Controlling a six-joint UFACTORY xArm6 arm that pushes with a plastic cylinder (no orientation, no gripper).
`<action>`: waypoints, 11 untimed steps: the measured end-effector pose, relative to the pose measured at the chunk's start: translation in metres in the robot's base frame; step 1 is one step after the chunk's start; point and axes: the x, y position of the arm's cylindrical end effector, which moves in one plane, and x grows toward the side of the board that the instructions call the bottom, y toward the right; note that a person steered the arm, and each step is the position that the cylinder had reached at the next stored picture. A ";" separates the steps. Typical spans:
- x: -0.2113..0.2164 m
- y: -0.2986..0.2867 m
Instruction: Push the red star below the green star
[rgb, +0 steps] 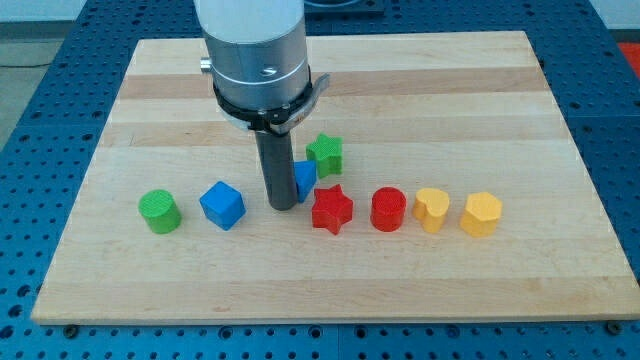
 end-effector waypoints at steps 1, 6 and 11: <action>0.000 0.000; 0.065 0.042; 0.071 0.061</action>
